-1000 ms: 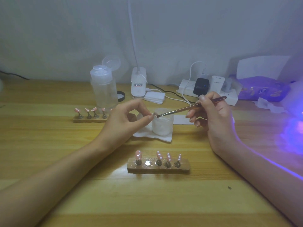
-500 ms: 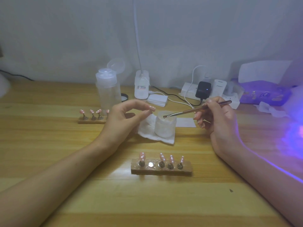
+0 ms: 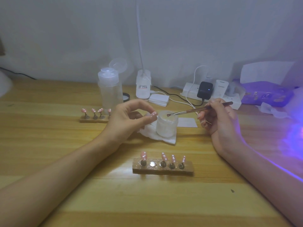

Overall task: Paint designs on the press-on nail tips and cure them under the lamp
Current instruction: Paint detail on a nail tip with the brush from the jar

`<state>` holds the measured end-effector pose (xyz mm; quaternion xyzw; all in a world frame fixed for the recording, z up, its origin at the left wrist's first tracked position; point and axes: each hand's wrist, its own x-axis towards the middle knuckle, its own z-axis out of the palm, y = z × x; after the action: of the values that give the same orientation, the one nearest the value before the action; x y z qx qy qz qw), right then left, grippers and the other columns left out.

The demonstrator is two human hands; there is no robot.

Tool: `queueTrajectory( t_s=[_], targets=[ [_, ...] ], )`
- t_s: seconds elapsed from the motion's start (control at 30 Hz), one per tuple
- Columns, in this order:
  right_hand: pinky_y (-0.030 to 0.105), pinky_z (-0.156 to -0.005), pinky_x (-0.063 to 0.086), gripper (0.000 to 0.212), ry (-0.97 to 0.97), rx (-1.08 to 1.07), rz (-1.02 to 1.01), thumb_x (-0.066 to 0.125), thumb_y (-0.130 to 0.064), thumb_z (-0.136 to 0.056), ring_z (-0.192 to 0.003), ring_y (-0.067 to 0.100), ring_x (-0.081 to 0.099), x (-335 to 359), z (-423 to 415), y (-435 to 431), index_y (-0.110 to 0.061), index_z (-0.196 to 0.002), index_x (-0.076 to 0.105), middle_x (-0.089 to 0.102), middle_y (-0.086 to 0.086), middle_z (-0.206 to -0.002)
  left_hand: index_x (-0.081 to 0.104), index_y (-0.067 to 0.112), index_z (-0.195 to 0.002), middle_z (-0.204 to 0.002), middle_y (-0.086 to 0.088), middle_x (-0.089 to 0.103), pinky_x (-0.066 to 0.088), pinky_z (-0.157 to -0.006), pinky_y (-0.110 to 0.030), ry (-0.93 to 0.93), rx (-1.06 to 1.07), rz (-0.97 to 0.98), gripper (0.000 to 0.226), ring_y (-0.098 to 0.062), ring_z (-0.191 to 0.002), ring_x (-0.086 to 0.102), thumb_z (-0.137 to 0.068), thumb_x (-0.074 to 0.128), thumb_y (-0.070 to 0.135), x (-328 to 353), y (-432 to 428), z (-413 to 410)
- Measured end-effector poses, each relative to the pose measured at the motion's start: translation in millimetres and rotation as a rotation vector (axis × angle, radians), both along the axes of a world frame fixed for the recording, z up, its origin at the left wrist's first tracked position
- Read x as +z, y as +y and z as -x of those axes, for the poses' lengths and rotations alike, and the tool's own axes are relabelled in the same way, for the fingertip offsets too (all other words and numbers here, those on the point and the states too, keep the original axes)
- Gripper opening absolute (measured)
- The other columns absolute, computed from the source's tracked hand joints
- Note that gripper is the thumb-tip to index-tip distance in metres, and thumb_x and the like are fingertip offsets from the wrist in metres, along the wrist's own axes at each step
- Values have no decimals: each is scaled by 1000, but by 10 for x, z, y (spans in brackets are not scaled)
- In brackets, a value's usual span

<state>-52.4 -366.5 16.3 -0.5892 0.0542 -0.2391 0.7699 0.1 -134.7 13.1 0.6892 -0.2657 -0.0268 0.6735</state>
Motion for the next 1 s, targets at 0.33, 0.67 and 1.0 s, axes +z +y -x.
queueTrajectory(
  t_s=[0.33,0.67,1.0],
  targets=[
    [17,-44,41,33,11,-4,-7,52,-22,-101,-48,11,53,9,6,9,-21,-69,55,61,3,-54,70,26,-71,-86,-7,74,41,-47,-17,-35,21,0,14,-8,-55,56,-71,83,30,5,-4,2],
    [17,-45,42,30,28,-7,-12,53,-23,-101,-48,11,53,20,11,20,-19,-72,54,61,2,-53,64,17,-70,-73,12,67,42,-50,-15,-95,64,-67,20,-6,-60,52,-76,82,11,-7,-2,-5],
    [17,-44,41,27,20,-4,-14,52,-22,-101,-47,10,53,18,6,19,-18,-75,54,61,1,-53,68,22,-69,-75,10,70,37,-56,-9,-189,38,-210,17,-3,-59,46,-75,84,18,120,30,33]
  ],
)
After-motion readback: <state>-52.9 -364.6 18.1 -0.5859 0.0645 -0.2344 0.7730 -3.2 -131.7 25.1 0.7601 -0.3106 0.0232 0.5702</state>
